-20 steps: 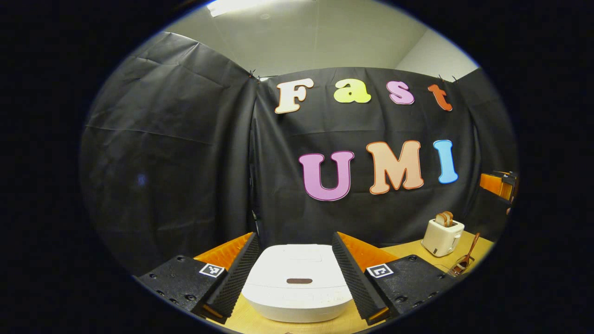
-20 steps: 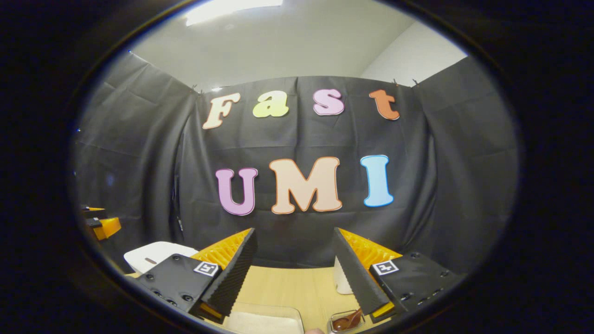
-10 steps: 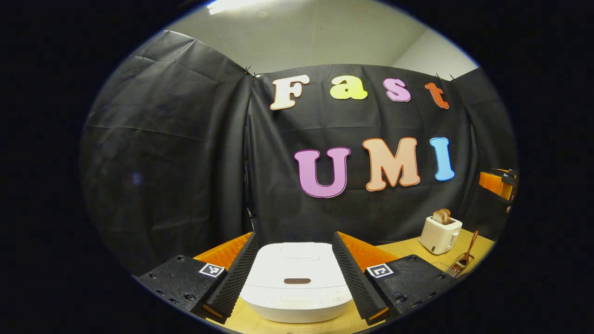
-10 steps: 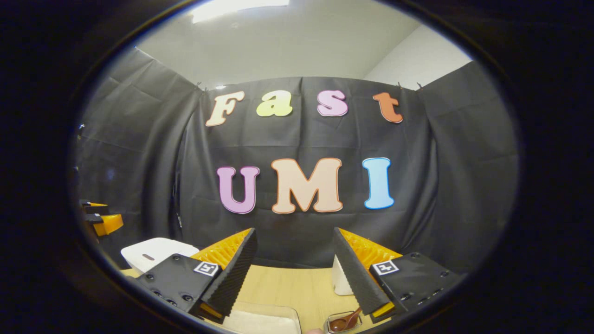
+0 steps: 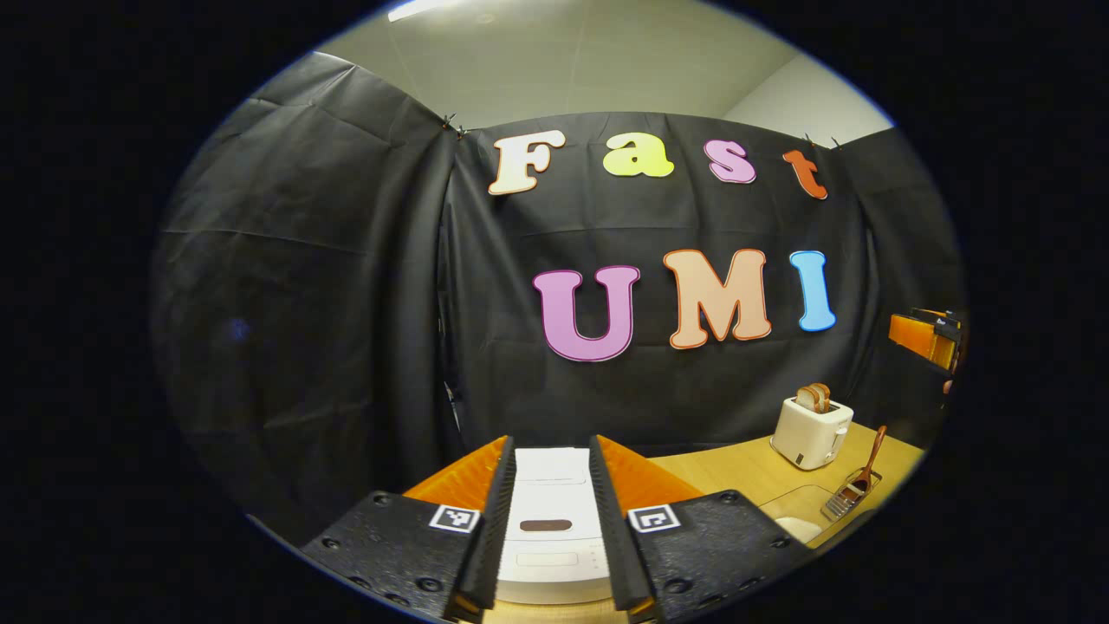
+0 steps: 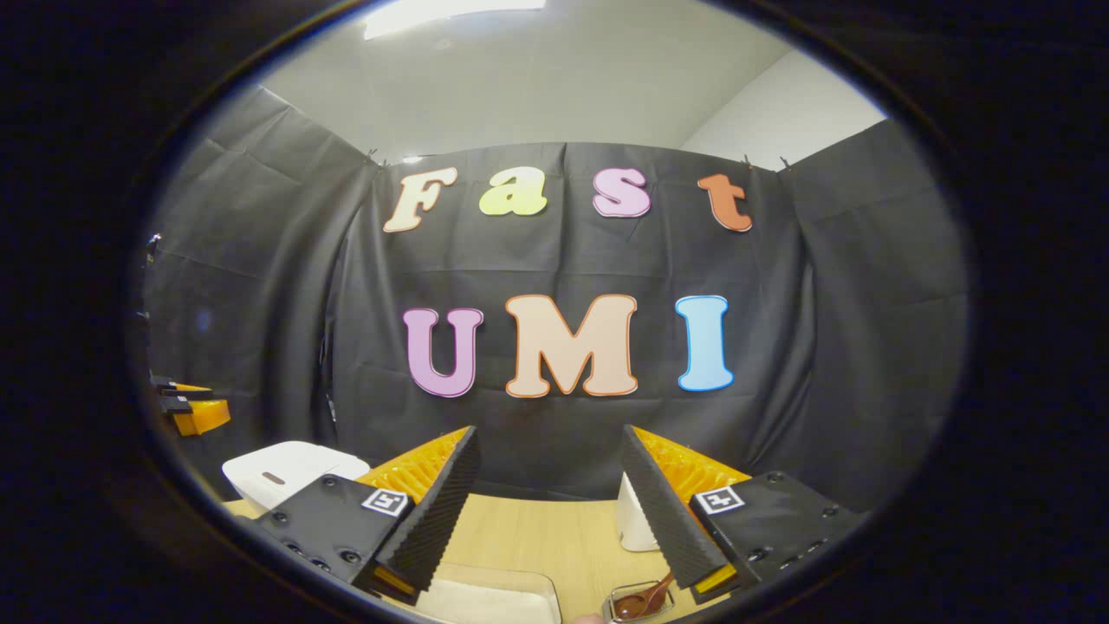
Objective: Close the left gripper, press the button to open the rice cooker; take a wooden spoon from the chopstick holder with the right hand, scoop a spoonful of rice and pour it into the rice cooker, then put the wooden spoon back into the chopstick holder.
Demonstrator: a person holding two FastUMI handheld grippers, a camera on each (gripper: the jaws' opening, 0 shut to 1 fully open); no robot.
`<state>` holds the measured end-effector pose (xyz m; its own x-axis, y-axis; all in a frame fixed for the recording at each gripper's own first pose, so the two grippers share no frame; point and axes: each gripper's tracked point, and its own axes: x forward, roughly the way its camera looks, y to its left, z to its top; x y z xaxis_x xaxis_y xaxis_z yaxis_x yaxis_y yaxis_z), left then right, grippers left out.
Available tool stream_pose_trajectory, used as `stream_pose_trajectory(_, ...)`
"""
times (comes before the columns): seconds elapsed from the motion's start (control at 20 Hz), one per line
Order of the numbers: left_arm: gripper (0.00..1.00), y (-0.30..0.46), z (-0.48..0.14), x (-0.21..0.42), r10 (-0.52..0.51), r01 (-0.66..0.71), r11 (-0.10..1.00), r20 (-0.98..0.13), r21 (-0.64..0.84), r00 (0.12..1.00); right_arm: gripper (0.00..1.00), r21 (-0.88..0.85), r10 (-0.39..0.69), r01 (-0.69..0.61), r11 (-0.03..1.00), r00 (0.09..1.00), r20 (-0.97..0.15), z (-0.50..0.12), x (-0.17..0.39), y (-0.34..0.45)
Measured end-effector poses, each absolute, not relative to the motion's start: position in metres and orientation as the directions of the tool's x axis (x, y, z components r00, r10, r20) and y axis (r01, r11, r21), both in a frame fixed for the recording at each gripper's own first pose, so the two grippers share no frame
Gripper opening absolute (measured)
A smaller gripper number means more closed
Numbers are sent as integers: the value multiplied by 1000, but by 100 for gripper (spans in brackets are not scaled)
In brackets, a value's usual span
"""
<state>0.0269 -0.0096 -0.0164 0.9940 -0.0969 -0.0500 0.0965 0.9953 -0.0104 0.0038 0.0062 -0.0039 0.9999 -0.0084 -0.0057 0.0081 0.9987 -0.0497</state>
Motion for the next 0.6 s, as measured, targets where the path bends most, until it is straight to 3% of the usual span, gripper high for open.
stream_pose_trajectory(0.1, 35, -13, -20, 30, -118, 116, 993, -58, -34, 991, 100, -56, -14, 13, 998, 1000, -4, -4, 3, 6)
stream_pose_trajectory(0.3, 0, -6, -33, 38, -107, 102, 993, -84, -56, 991, 100, -63, -31, 30, 998, 999, -9, -6, 3, 1)
stream_pose_trajectory(0.6, 0, -11, -70, 51, -159, 138, 983, -177, -123, 971, 100, -77, -58, 56, 995, 998, -22, -10, 1, -4)
